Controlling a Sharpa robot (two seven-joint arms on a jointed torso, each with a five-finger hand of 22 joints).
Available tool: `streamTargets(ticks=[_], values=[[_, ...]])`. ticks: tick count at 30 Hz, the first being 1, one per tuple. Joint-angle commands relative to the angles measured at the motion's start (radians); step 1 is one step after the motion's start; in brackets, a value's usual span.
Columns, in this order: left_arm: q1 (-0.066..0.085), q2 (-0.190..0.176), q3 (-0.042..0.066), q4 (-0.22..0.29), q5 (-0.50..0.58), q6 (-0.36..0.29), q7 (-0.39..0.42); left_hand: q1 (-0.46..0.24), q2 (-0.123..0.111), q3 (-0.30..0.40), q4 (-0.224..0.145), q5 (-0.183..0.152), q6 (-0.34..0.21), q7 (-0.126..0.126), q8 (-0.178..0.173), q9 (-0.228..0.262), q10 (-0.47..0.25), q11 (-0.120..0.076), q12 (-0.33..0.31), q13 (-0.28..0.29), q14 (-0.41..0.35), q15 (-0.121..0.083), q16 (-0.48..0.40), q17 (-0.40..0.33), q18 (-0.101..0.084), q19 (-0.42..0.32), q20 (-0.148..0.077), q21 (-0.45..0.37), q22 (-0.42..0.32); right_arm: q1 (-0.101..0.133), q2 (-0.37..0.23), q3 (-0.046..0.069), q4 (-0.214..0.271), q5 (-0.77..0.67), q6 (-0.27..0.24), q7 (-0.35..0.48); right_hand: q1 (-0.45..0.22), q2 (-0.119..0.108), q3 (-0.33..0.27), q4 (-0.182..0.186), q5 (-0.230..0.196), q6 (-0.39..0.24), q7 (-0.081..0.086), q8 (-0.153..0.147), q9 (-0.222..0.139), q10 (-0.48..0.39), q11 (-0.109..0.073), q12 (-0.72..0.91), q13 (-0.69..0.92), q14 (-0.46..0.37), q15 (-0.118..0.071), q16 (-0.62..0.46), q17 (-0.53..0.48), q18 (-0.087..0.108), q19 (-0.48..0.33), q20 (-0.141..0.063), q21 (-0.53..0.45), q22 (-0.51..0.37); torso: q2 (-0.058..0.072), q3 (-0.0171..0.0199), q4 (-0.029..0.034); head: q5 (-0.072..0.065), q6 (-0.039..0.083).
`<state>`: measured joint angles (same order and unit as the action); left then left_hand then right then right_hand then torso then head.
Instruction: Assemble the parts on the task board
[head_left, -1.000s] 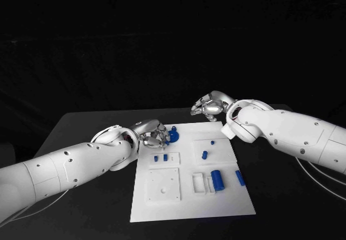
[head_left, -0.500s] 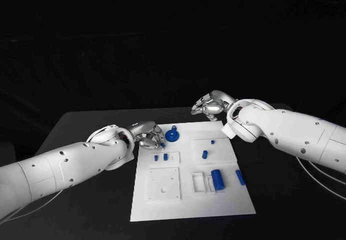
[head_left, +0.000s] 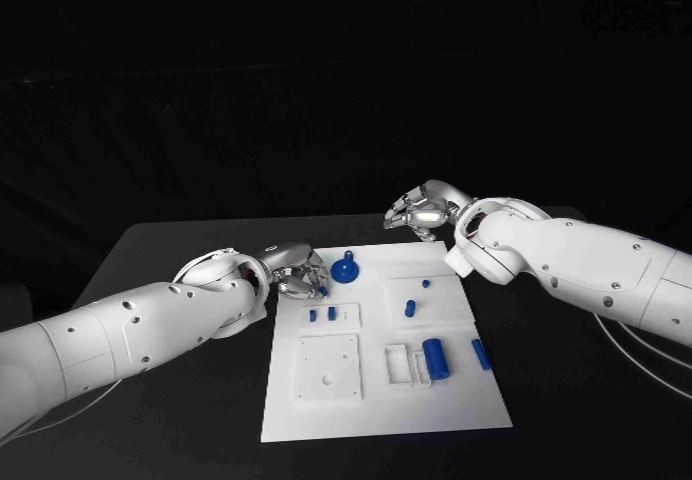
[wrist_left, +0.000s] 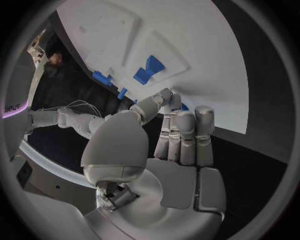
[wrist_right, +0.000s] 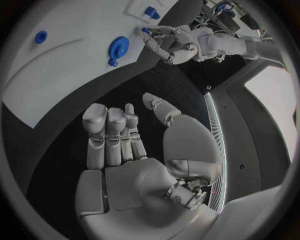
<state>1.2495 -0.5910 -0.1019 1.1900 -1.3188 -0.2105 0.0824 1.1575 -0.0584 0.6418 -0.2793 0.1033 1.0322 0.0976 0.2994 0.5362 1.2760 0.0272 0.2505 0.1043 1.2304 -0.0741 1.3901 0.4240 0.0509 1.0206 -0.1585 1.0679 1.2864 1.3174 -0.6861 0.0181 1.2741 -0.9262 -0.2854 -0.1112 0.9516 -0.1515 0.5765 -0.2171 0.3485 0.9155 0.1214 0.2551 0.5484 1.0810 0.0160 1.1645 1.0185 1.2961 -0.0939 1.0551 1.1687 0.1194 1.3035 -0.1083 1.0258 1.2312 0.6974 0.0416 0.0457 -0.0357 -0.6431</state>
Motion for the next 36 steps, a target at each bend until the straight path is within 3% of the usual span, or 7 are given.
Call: streamTargets(ticks=[1,13,24,36], values=[[0.000,0.004,0.001,0.000,-0.012,0.022,-0.003,-0.002,0.003,0.007,0.000,0.002,0.012,0.004,0.003,0.002,0.012,0.007,-0.005,0.001,0.005,-0.005,0.001,-0.001,0.095,0.001,-0.013,0.004,0.000,0.000,0.000,0.001,0.001,-0.003,0.005,0.008,-0.007,0.006,0.002,0.000,0.005,0.002,0.008,-0.002,0.001,-0.005,0.000,-0.002,-0.001,0.005,0.001,-0.006,-0.001,0.142,0.001,0.005,-0.007,0.001,0.000,0.0004,0.0001,0.000,0.000],[0.000,0.007,0.000,0.002,-0.013,0.023,-0.001,-0.002,0.004,0.008,-0.001,0.001,0.012,0.004,0.003,0.001,0.013,0.007,-0.006,0.001,0.005,-0.005,0.001,-0.001,0.095,0.001,-0.014,0.004,0.000,0.000,0.000,0.001,0.001,-0.003,0.005,0.007,-0.007,0.006,0.002,0.000,0.005,0.002,0.008,-0.002,0.001,-0.005,0.000,-0.002,-0.001,0.005,0.001,-0.006,-0.001,0.142,0.001,0.005,-0.007,0.002,0.000,-0.0003,0.0003,-0.002,-0.002],[0.000,0.023,0.000,-0.006,-0.099,0.035,-0.025,-0.001,0.003,0.009,-0.002,0.001,0.012,0.003,0.003,0.001,0.014,0.007,-0.007,0.002,0.005,-0.005,0.000,-0.002,0.095,0.000,-0.014,0.004,0.000,0.000,-0.001,0.001,0.002,-0.003,0.006,0.007,-0.007,0.006,0.002,0.000,0.005,0.002,0.008,-0.003,0.001,-0.005,0.000,-0.002,-0.001,0.005,0.001,-0.006,-0.001,0.142,0.001,0.005,-0.007,0.002,0.000,0.0001,0.0002,-0.003,-0.003],[0.000,0.027,-0.001,-0.011,-0.122,0.057,-0.047,0.000,0.001,0.010,-0.002,0.001,0.012,0.003,0.003,0.000,0.014,0.007,-0.009,0.002,0.004,-0.005,-0.001,-0.003,0.094,-0.001,-0.014,0.004,0.000,0.000,-0.002,0.001,0.000,-0.003,0.006,0.007,-0.007,0.006,0.001,0.000,0.005,0.002,0.008,-0.003,0.001,-0.005,0.000,-0.002,-0.001,0.006,0.001,-0.006,-0.001,0.142,0.001,0.005,-0.007,0.002,0.000,0.0006,0.0001,-0.005,-0.005]])
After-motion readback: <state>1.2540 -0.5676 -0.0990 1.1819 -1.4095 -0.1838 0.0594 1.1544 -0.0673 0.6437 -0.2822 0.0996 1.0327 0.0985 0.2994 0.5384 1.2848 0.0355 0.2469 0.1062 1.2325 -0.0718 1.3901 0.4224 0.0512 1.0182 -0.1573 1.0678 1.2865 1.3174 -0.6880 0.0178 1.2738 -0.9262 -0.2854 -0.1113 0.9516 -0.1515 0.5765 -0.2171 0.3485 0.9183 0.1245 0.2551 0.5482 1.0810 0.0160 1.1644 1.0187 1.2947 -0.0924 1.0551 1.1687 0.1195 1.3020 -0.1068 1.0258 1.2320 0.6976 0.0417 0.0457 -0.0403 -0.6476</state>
